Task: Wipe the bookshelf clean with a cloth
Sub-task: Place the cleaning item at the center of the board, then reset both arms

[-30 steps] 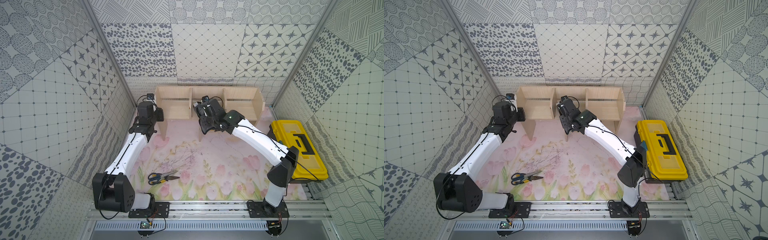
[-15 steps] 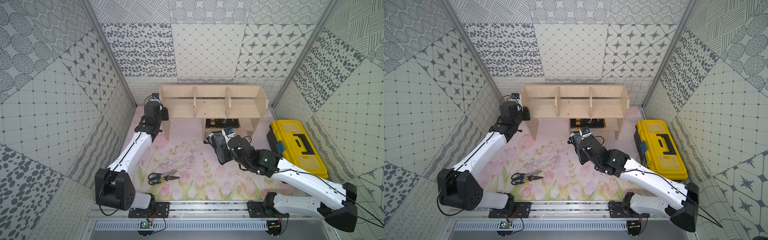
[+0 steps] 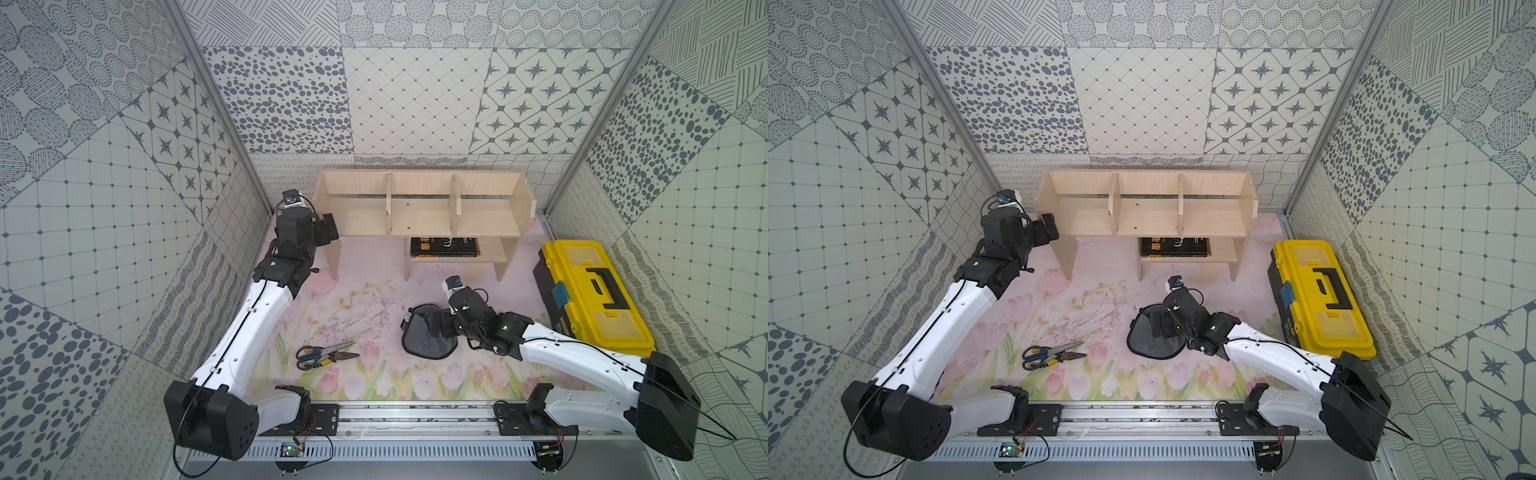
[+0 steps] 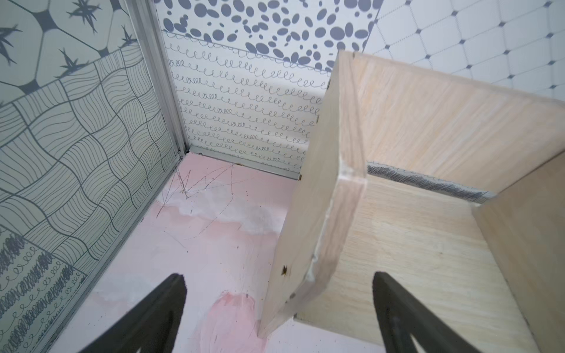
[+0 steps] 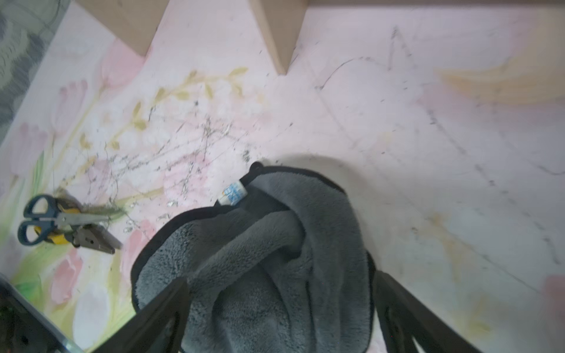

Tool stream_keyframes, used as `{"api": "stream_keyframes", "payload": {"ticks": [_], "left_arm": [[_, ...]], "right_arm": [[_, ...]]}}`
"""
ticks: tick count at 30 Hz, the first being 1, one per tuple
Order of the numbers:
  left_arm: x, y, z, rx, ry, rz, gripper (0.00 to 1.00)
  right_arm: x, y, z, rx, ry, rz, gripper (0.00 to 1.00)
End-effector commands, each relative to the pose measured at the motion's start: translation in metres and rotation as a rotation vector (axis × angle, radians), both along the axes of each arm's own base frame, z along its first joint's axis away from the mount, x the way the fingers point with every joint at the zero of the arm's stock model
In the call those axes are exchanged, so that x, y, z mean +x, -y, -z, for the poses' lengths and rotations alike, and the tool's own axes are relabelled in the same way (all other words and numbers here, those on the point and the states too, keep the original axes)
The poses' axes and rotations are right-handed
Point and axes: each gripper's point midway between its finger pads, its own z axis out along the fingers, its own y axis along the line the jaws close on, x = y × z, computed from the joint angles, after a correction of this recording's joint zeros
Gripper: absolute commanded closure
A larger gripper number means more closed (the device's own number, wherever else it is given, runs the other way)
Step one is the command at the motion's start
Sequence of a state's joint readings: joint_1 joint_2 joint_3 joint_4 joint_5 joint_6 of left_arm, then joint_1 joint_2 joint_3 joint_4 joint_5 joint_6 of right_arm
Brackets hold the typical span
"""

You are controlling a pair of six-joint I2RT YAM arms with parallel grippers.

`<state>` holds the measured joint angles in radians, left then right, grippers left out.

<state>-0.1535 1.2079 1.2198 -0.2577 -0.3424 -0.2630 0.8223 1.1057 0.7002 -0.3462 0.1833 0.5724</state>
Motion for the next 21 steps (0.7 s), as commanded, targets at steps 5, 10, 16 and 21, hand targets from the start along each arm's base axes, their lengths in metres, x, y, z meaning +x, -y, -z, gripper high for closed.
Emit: {"api": "stream_keyframes", "payload": {"ticks": [5,10,16,21], "left_arm": [[-0.078,0.047,0.029,-0.196,-0.065,0.284,0.01],[-0.103,0.072,0.103,-0.277,-0.285,0.403,0.01],[-0.100,0.066,0.148,-0.149,-0.280,0.349,0.01],[-0.065,-0.012,0.126,0.147,-0.133,-0.017,0.01]], "right_arm": [[0.005,0.078,-0.082,0.044,0.279,0.197,0.03],[0.000,0.117,-0.086,0.053,0.461,0.331,0.03],[0.005,0.201,-0.071,0.017,0.593,0.790,0.03],[0.041,0.238,-0.037,-0.208,0.440,0.866,0.03]]}}
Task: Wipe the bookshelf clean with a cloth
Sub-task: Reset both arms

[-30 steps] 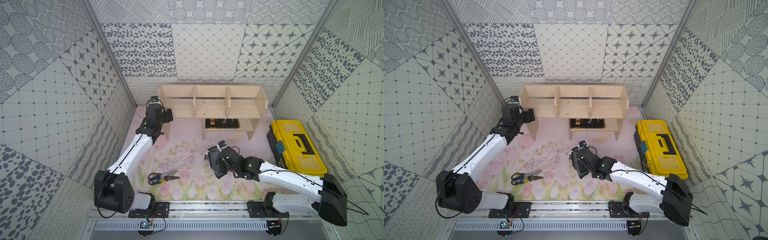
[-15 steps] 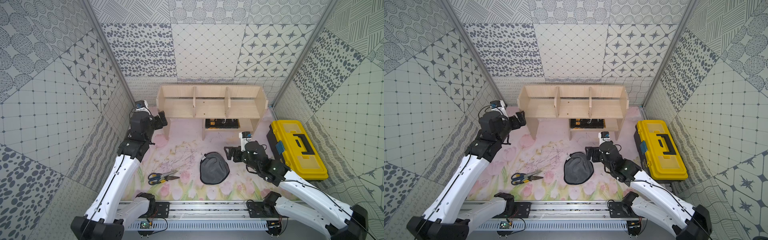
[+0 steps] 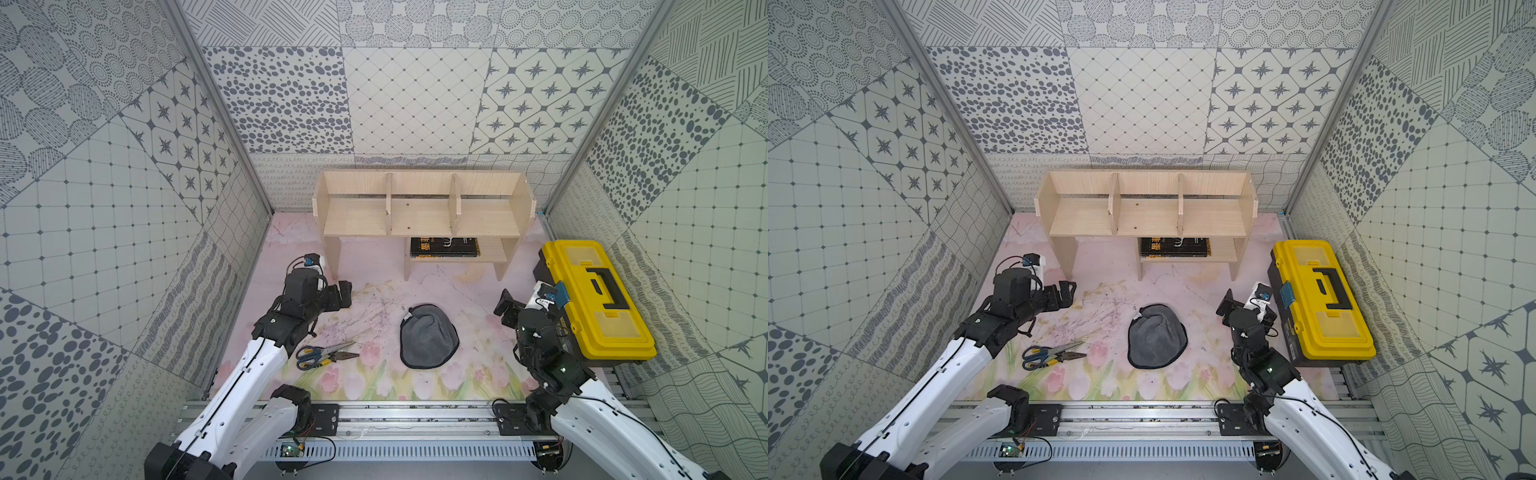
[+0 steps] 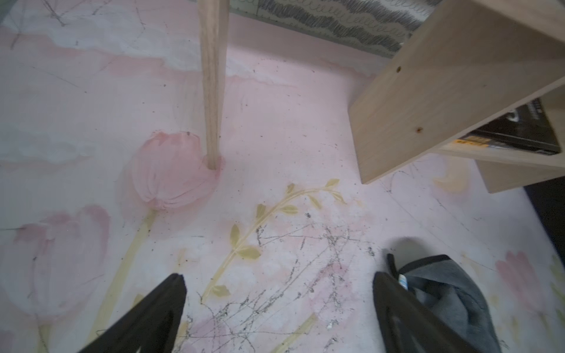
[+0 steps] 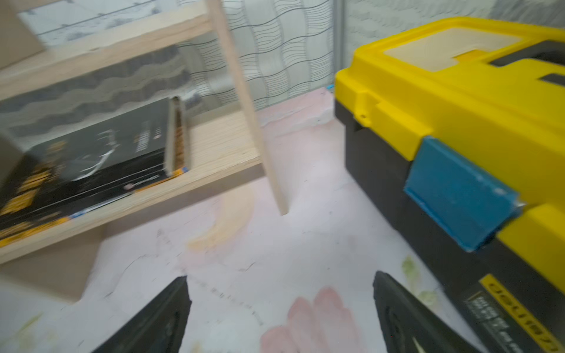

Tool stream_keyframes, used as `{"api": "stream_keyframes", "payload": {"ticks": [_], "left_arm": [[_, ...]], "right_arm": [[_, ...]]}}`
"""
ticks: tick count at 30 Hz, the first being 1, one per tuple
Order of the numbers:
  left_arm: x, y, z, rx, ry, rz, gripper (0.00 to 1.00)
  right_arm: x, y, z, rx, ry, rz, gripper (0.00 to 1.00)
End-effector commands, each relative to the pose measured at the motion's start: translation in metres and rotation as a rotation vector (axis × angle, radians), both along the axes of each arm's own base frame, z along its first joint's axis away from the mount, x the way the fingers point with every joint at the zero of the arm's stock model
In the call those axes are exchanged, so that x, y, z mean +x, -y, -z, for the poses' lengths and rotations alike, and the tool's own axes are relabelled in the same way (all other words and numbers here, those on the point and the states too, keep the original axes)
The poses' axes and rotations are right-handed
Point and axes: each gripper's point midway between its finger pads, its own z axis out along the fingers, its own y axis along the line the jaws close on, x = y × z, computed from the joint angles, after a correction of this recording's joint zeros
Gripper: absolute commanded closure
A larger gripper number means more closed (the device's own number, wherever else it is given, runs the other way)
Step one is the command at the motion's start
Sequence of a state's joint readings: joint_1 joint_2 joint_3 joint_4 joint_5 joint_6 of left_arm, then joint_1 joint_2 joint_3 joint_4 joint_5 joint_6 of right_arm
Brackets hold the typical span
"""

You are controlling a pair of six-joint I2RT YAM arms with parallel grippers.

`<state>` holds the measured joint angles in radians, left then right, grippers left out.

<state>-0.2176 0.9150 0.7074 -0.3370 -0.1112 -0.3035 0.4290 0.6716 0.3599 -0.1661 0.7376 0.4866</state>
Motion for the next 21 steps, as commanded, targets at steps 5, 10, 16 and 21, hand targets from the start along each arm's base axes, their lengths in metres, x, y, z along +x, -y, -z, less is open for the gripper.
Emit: {"api": "stream_keyframes", "payload": {"ticks": [5,10,16,21], "left_arm": [[0.049,-0.108,-0.001,0.276,0.181,-0.406,0.01],[0.052,-0.117,0.057,0.232,0.109,-0.410,0.01],[0.061,-0.112,0.071,0.188,0.160,-0.361,0.01],[0.070,-0.104,0.077,0.203,0.191,-0.293,0.01]], "right_arm": [[0.041,0.040,-0.007,-0.184,0.009,0.149,0.03],[0.070,0.044,0.011,-0.136,0.107,0.040,0.03],[0.119,0.015,0.050,-0.111,0.072,-0.248,0.03],[0.130,0.008,0.060,-0.121,0.043,-0.290,0.03]]}}
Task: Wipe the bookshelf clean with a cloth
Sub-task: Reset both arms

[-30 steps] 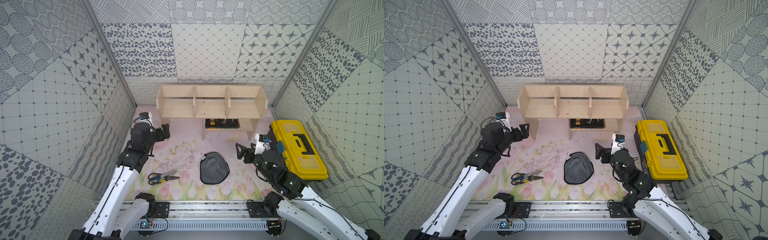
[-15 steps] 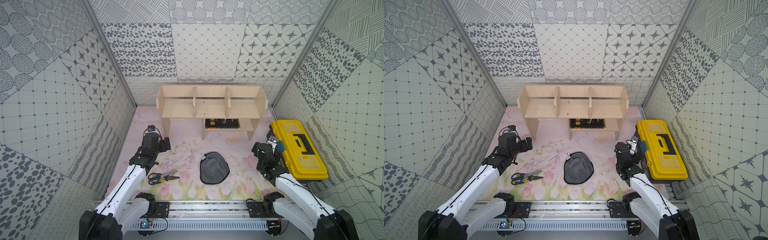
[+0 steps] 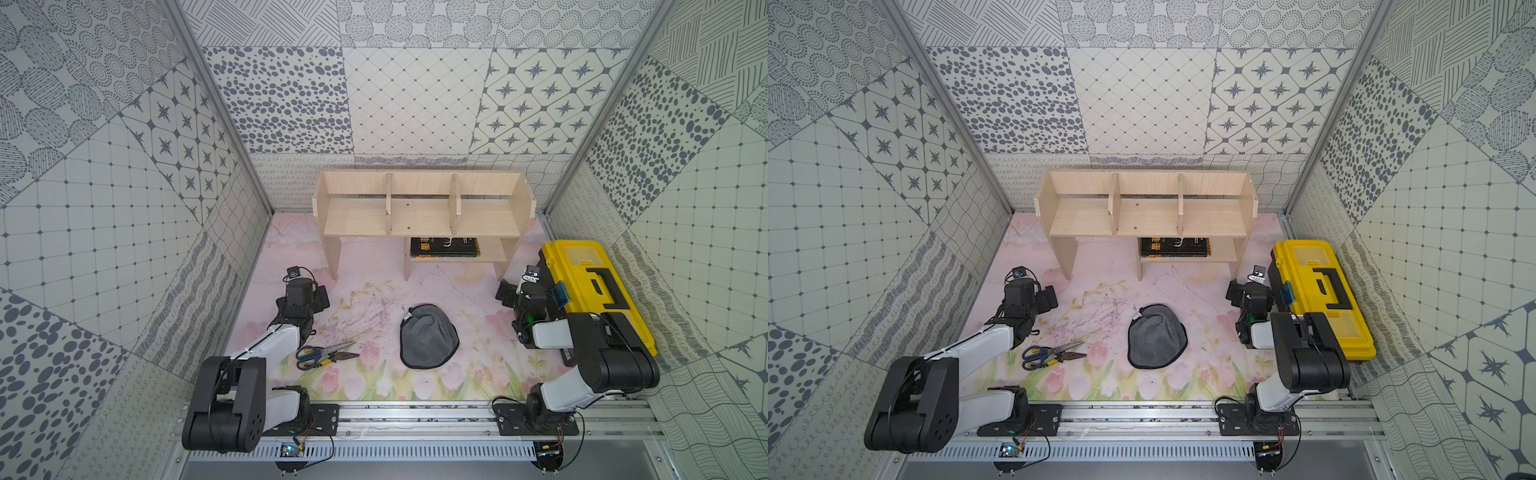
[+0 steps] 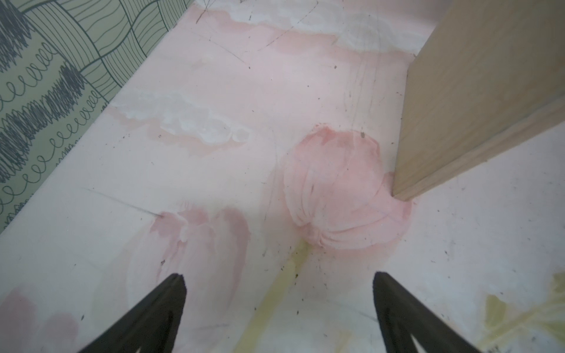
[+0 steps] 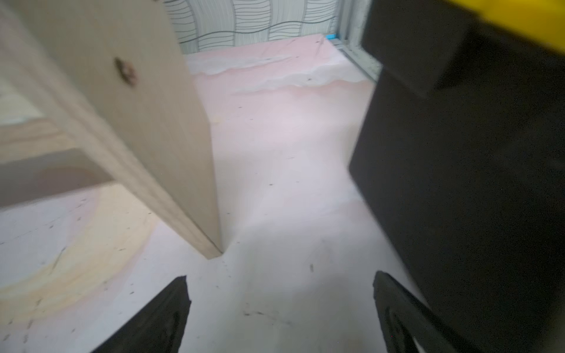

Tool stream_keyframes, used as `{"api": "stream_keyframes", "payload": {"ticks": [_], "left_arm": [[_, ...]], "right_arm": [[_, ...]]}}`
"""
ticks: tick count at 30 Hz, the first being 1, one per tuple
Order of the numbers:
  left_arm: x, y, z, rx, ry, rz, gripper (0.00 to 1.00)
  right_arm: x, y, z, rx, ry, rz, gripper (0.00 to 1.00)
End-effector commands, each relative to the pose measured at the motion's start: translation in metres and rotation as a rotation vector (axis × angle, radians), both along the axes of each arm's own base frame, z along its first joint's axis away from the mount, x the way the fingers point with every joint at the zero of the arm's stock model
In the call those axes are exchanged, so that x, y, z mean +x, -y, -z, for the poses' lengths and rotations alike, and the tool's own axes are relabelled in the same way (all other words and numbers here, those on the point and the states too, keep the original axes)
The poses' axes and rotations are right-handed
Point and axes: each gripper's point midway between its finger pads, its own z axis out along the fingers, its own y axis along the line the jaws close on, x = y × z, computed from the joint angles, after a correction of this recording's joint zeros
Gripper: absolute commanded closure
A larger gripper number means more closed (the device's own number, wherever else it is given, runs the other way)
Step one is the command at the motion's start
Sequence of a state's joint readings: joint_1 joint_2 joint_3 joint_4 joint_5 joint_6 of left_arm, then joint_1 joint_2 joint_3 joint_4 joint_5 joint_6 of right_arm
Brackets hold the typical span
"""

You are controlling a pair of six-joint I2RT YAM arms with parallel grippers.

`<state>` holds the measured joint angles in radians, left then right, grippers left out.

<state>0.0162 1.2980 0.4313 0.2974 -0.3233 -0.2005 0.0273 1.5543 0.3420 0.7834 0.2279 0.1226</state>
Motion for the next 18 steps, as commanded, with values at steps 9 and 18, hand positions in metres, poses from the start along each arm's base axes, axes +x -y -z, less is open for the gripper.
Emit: {"api": "stream_keyframes", "payload": {"ticks": [9,18], "left_arm": [[0.043,0.029,-0.028,0.003,0.280,0.122,0.01],[0.053,0.047,-0.008,0.029,0.231,0.204,0.01]], "right_arm": [[0.023,-0.020,-0.040,-0.023,0.135,-0.105,0.03],[0.022,-0.020,-0.038,-0.026,0.126,-0.103,0.03]]}}
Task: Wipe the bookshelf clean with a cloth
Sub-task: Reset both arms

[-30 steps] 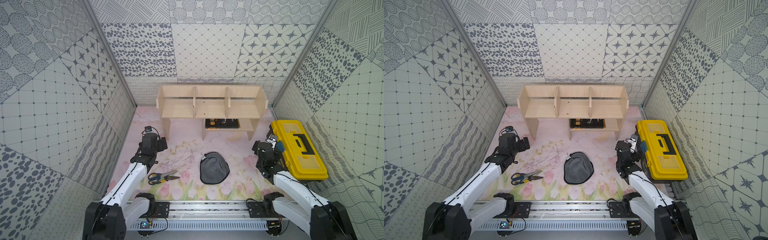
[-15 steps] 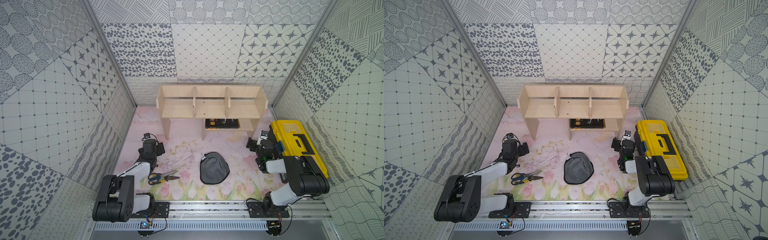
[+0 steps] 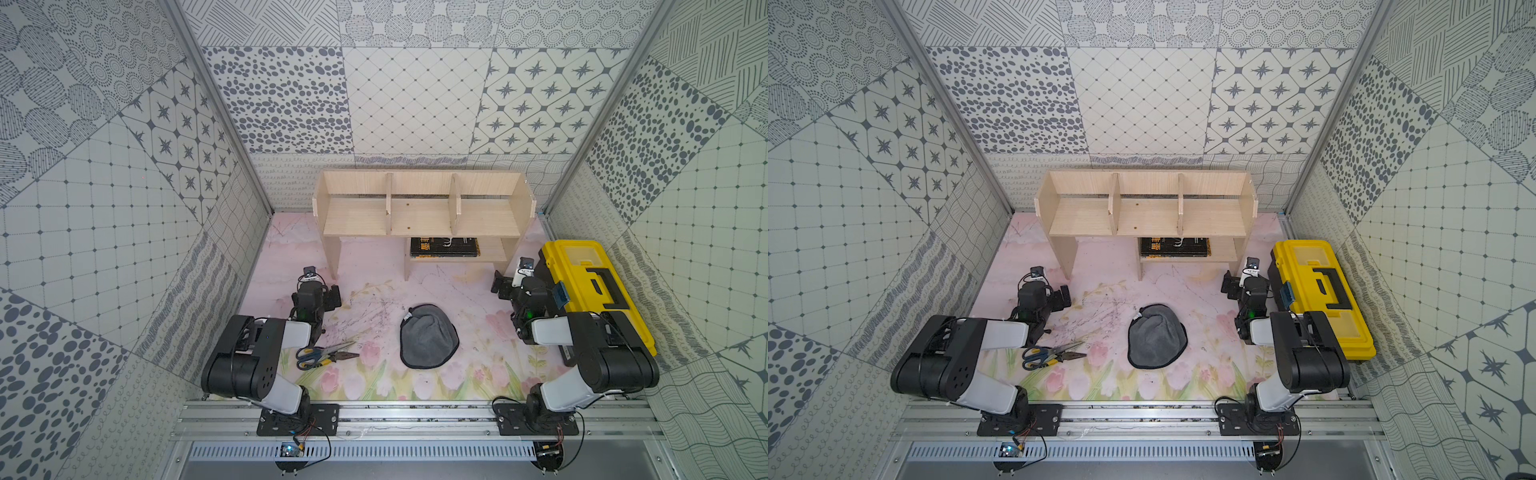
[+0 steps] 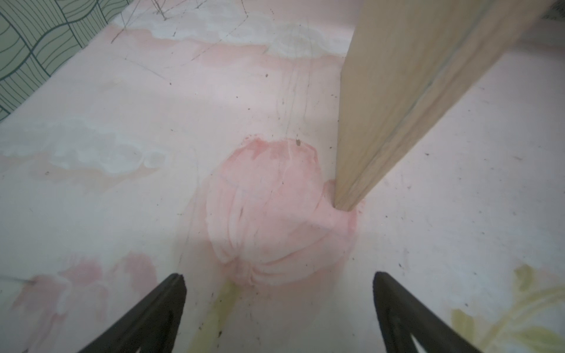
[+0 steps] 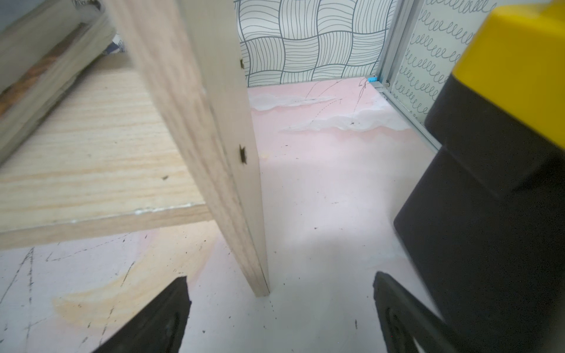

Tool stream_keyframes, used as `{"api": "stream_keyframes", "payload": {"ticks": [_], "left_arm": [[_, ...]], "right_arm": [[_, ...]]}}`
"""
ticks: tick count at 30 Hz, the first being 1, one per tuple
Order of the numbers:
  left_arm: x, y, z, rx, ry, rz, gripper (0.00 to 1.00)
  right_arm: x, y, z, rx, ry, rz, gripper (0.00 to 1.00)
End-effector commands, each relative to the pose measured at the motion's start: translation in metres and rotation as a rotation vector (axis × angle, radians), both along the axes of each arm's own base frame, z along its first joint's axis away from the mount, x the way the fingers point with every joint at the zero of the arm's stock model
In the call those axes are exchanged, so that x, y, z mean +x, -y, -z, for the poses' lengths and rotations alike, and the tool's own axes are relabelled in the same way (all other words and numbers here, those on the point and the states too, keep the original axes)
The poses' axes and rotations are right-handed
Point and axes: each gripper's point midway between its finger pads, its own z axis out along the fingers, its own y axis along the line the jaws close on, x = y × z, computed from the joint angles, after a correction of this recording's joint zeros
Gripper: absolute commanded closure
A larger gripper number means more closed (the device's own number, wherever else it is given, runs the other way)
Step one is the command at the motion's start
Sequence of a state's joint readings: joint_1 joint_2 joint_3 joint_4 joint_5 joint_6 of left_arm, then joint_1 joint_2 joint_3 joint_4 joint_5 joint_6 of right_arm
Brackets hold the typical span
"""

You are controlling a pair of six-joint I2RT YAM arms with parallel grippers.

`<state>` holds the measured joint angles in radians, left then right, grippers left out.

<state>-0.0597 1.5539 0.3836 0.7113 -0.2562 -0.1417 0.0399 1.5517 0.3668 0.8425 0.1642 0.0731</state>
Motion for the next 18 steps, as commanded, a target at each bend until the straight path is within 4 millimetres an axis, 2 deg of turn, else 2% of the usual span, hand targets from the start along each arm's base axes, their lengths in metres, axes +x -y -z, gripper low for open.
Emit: {"api": "stream_keyframes", "payload": {"ticks": [1,3,18], "left_arm": [[0.0221,0.0070,-0.0353,0.042,0.176,0.044,0.01],[0.0200,0.0093,-0.0321,0.020,0.138,0.043,0.01],[0.0211,0.0097,-0.0327,0.022,0.151,0.051,0.01]], "right_arm": [[0.0080,-0.0034,-0.0160,-0.006,0.051,-0.013,0.03],[0.0078,-0.0034,-0.0156,-0.006,0.050,-0.013,0.03],[0.0085,-0.0053,-0.0159,-0.008,0.049,-0.021,0.03]]}}
